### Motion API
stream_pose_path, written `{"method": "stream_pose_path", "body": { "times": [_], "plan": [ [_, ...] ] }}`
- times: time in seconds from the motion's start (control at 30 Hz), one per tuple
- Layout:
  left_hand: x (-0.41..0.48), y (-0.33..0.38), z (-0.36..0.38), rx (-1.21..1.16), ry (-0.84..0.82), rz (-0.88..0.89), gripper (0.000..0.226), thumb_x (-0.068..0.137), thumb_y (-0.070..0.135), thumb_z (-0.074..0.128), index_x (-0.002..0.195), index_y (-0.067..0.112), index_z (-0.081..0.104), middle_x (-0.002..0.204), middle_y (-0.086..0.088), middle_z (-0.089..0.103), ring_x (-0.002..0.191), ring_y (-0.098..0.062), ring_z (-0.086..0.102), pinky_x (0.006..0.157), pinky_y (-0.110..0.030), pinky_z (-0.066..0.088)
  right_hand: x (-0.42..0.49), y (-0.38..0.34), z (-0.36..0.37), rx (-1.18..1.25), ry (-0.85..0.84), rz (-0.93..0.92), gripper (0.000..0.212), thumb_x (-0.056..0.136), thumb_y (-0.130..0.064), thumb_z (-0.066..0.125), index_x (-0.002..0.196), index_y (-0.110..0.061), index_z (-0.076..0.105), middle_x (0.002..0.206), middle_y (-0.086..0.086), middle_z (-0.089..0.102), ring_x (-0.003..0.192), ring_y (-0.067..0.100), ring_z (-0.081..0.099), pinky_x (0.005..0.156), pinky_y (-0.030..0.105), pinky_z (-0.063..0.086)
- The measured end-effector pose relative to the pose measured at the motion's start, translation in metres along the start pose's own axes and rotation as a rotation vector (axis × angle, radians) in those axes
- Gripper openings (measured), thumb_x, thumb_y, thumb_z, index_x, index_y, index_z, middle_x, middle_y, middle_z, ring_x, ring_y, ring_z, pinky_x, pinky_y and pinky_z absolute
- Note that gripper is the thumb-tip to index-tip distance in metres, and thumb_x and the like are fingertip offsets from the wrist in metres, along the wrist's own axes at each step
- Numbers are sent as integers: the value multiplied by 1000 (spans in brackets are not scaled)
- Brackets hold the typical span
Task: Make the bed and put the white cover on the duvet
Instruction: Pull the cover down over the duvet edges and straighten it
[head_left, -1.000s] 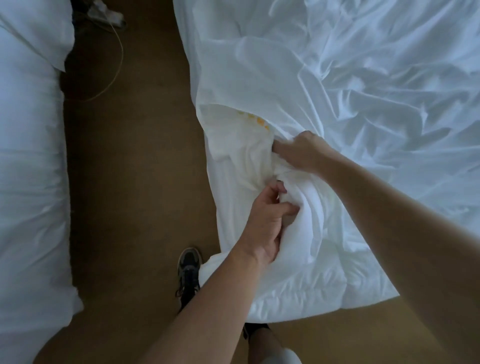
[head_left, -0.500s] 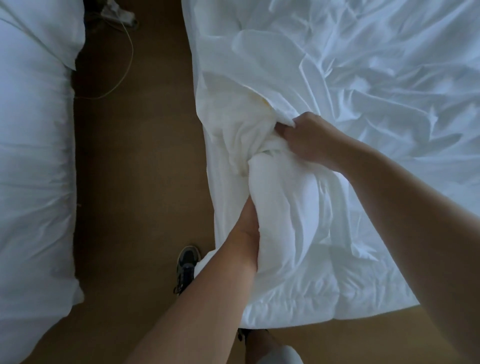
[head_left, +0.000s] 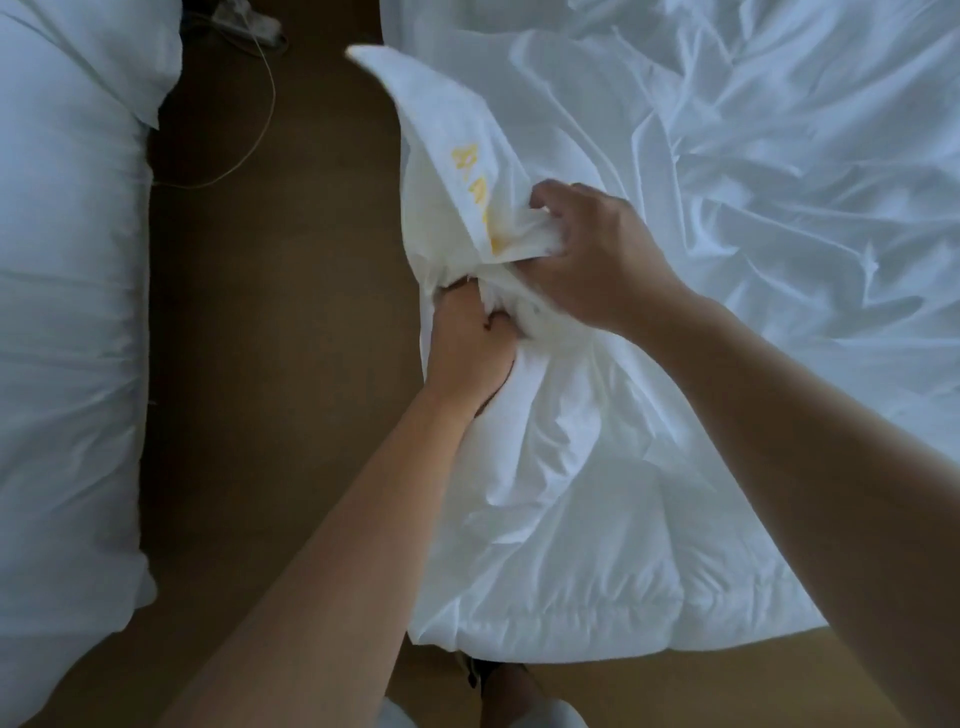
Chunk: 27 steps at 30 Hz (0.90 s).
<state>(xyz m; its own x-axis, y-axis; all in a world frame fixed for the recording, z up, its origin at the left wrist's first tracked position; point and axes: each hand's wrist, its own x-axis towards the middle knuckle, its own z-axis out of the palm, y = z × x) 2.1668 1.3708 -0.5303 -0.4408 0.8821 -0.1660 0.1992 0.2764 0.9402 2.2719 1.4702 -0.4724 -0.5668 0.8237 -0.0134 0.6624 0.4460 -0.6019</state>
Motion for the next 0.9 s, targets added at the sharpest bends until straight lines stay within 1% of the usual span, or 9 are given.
{"method": "stream_pose_path", "body": {
  "times": [0.07,0.13,0.23,0.3,0.37,0.57,0.67,0.73,0.9],
  "plan": [
    [0,-4,-7,73,-19,-41,33,81,-14,48,71,17,50,67,5,53,65,12,54,61,-7,39,-1,-3,8,-5,-88,-22,25,82,-45,74,80,-33,52,79,-5,48,68,12,47,59,17,33],
    [-7,-5,-14,-168,-53,-193,24,87,-2,51,84,18,63,80,-3,67,80,5,62,74,-15,48,0,-6,18,-32,-141,-23,19,85,-38,71,77,-28,57,74,-8,45,70,15,51,61,22,36],
    [-21,-3,-28,-804,-193,-564,29,95,18,51,115,8,69,100,-10,73,96,-25,70,79,-35,58,4,-12,33,-94,-257,17,21,89,-29,61,106,-28,73,75,-14,52,83,17,56,66,25,38],
    [-27,-9,-40,-879,-248,-615,39,96,18,55,133,11,61,120,-17,71,107,-31,70,87,-41,59,5,-14,39,-65,-350,75,29,92,-27,56,115,-38,71,83,-14,58,78,11,54,60,18,37],
    [-24,-19,-53,-810,-231,-552,44,91,8,60,134,17,61,125,-17,69,111,-33,69,90,-45,59,2,-15,45,-20,-405,109,22,96,-25,53,101,-39,69,80,-13,58,72,6,53,55,10,36],
    [12,-47,-83,-125,184,-322,17,80,-1,55,80,6,71,70,1,63,63,-9,54,60,-29,44,-19,-41,81,-36,-350,32,13,92,-12,60,80,-9,65,71,1,59,75,28,60,63,22,34],
    [15,-65,-85,-98,325,-283,15,83,-1,57,82,10,67,72,9,63,58,1,53,60,-25,44,-37,-64,107,-32,-424,34,36,94,-16,57,63,-20,40,64,-6,44,69,27,52,66,29,35],
    [11,-78,-87,-112,301,-309,16,85,1,60,96,11,67,85,5,68,69,3,61,67,-28,54,-46,-69,122,-32,-443,74,41,97,-19,54,62,-21,32,63,-5,43,66,24,48,64,30,33],
    [3,-105,-100,-178,22,-158,29,86,7,66,114,13,63,108,-12,70,100,-26,70,85,-51,59,-64,-79,138,-66,-482,153,20,88,-20,58,79,-18,41,86,-6,44,81,23,49,77,35,42]
  ]
}}
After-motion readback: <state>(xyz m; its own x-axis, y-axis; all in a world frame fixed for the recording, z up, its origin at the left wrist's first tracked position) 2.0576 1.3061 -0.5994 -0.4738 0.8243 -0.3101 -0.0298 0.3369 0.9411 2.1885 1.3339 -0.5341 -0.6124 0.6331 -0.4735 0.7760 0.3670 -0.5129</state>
